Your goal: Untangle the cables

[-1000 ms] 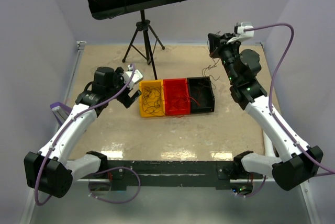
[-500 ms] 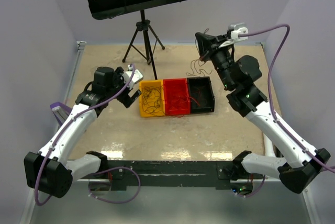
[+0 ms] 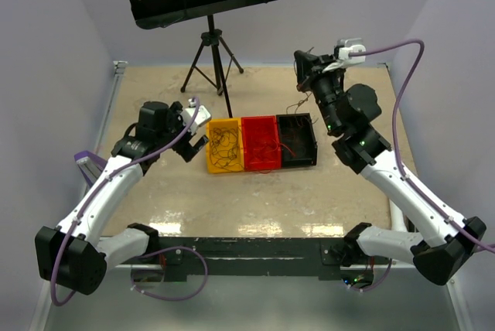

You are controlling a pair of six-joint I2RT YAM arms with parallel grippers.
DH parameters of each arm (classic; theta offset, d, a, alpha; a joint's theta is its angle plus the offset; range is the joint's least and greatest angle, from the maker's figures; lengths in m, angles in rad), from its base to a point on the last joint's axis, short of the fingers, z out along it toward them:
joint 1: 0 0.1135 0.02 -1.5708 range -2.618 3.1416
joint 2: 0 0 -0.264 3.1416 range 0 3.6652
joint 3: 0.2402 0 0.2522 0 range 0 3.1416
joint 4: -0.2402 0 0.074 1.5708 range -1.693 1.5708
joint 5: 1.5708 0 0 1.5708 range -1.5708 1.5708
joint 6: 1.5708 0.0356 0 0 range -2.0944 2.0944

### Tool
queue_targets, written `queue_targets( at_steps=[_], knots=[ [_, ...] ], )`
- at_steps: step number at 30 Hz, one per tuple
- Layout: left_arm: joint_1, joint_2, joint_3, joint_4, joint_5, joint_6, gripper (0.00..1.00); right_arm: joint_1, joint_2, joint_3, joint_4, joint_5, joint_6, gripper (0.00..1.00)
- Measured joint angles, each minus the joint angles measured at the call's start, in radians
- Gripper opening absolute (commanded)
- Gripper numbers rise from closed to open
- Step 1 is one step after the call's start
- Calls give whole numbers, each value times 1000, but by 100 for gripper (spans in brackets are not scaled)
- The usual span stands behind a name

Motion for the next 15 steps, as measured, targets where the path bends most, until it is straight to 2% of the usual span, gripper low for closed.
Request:
queue_targets(
  at_steps=[15],
  knots=[
    [0, -18, -19, 0, -3, 10, 100, 0, 44, -169, -3, 76, 6, 0]
  ],
)
